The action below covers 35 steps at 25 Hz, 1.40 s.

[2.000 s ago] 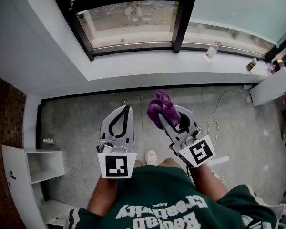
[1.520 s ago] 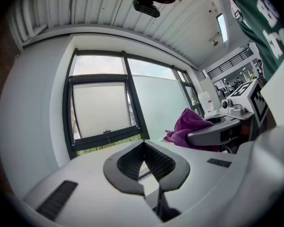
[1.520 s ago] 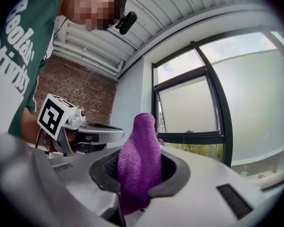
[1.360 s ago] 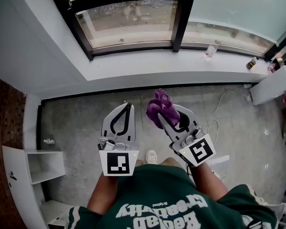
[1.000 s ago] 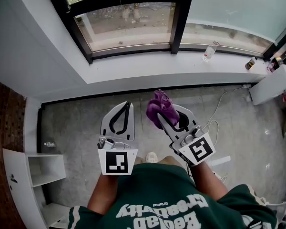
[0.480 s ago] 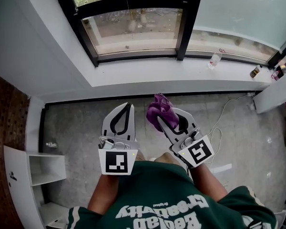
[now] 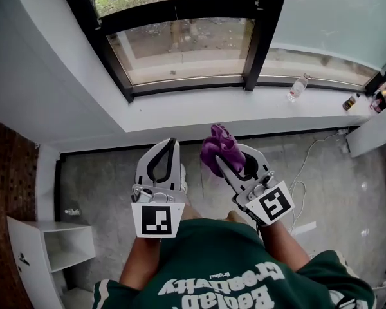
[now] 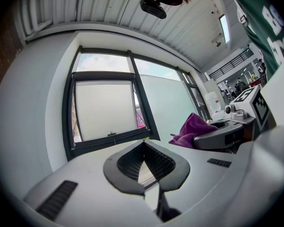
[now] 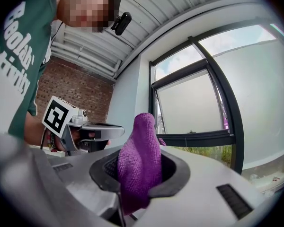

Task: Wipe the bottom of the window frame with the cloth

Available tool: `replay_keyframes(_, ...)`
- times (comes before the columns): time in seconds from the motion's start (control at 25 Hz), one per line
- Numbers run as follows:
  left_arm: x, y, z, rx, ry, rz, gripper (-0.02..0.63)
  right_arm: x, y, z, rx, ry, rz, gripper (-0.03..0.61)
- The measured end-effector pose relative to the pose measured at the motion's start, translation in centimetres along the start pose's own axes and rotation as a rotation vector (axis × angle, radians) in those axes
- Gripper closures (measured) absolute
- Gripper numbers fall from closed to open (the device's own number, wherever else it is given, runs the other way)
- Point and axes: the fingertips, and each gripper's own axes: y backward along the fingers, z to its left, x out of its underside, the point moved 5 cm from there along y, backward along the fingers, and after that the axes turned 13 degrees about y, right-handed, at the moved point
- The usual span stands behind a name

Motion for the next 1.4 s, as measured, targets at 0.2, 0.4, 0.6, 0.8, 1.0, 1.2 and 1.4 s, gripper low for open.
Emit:
replay_keyframes(0.2,-0.1,-6.6,6.9,0.053,-0.009,0.001,0.606,1.2,-8.2,-3.2,0.031,0.010,0.023,0.479)
replay_keyframes(0.4,-1.7,-13.4,14.1,0.121,-0.002,-0.037,0.606,1.5,-17.2,-6.7,0.062,0.023,0.055,0.479)
replay_keyframes(0.6,-3.0,-18.5,19.7,0.141,-0.008,-0.061,0.606,0.8,-23.7,-10.3,0.081,0.074,0.074,0.479)
replay_keyframes(0.8,-2.2,-22.8,24.1,0.139,0.016,-0.037,0.606,1.6,-28.8,-12.4,0.089,0.068,0.100,0.479)
replay_keyframes(1.0,-1.9,-26.3,26.9,0.152,0.030,-0.033,0.606,2.4,-32.9,-14.2,0.093,0.031,0.096,0.479)
replay_keyframes(1.2,-1.2,-28.7,28.6,0.165,0.041,-0.028,0.606,3.9,-35.0,-15.5,0.108,0.024,0.107,0.479)
replay_keyframes(1.4,0.0,-32.9,31.5,0.173,0.088,0.017,0.606,5.9,-38.1,-17.6,0.129,0.004,0.139,0.479)
